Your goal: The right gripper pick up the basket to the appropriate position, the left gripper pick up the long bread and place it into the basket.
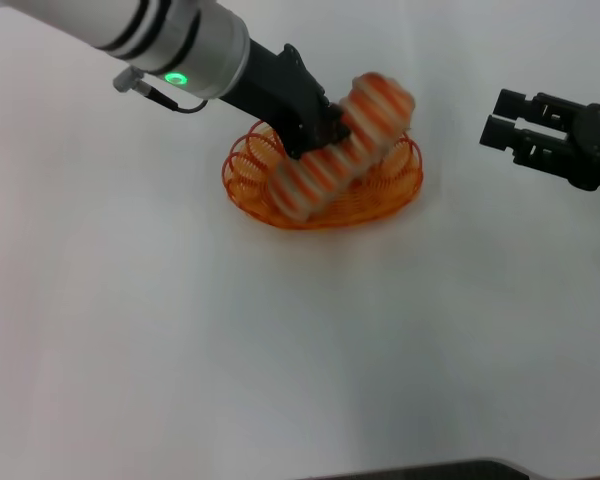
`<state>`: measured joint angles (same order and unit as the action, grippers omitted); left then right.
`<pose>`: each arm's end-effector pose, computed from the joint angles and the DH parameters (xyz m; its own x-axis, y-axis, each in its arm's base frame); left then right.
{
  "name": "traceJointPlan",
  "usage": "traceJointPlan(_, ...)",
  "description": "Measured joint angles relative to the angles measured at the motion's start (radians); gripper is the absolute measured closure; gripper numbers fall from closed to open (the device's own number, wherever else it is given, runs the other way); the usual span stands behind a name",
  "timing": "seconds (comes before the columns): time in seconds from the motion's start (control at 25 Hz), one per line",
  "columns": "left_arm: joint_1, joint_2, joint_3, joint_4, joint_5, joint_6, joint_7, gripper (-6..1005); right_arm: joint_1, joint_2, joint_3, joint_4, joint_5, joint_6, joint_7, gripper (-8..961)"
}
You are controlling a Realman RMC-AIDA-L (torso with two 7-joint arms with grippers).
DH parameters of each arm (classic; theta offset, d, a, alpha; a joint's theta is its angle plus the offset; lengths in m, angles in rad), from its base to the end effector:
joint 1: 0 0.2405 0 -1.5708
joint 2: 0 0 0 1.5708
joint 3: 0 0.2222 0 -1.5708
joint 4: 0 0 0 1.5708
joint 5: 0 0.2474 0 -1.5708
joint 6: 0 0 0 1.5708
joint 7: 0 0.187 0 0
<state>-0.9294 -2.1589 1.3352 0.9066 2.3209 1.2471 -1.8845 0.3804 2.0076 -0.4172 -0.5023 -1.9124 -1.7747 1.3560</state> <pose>-0.0688 0.4143 -0.1130 0.9948 0.0314 -0.0973 0.0147 -0.9857 -0.1679 0.2901 0.3065 0.0320 0.5255 -0.3859 -0.7582 -0.6432 -0.7635 -0.0573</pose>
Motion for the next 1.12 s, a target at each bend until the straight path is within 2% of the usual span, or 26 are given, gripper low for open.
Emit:
traceJointPlan(0.08, -0.009, -0.006, 0.012, -0.017, 0.028, -0.022, 0.0, 894, -0.001, 0.0, 0.0, 0.008, -0.001, 0.0, -0.004, 277)
traceJointPlan(0.48, -0.006, -0.006, 0.015, -0.032, 0.028, -0.03, 0.002, 838, 0.004, 0.0, -0.002, 0.012, -0.002, 0.0, -0.006, 277)
traceJointPlan(0.68, 0.003, -0.006, -0.023, -0.002, 0.004, 0.009, 0.002, 747, 0.009, 0.0, -0.002, 0.013, -0.002, 0.001, -0.005, 277)
traceJointPlan(0.84, 0.051, -0.006, -0.075, 0.064, -0.04, 0.01, 0.011, 674, 0.011, -0.001, -0.002, 0.013, -0.001, 0.001, -0.004, 277)
traceJointPlan(0.92, 0.106, -0.006, -0.132, 0.11, -0.128, 0.013, 0.042, 638, 0.012, -0.002, -0.002, 0.013, -0.001, 0.001, -0.004, 277)
traceJointPlan(1.04, 0.175, -0.002, -0.226, 0.117, -0.256, 0.043, 0.098, 518, 0.012, -0.002, -0.004, 0.013, -0.002, 0.006, -0.005, 277)
traceJointPlan(1.12, 0.2, 0.001, -0.299, 0.083, -0.293, 0.085, 0.114, 439, 0.014, -0.002, -0.007, 0.013, -0.003, 0.012, -0.006, 277)
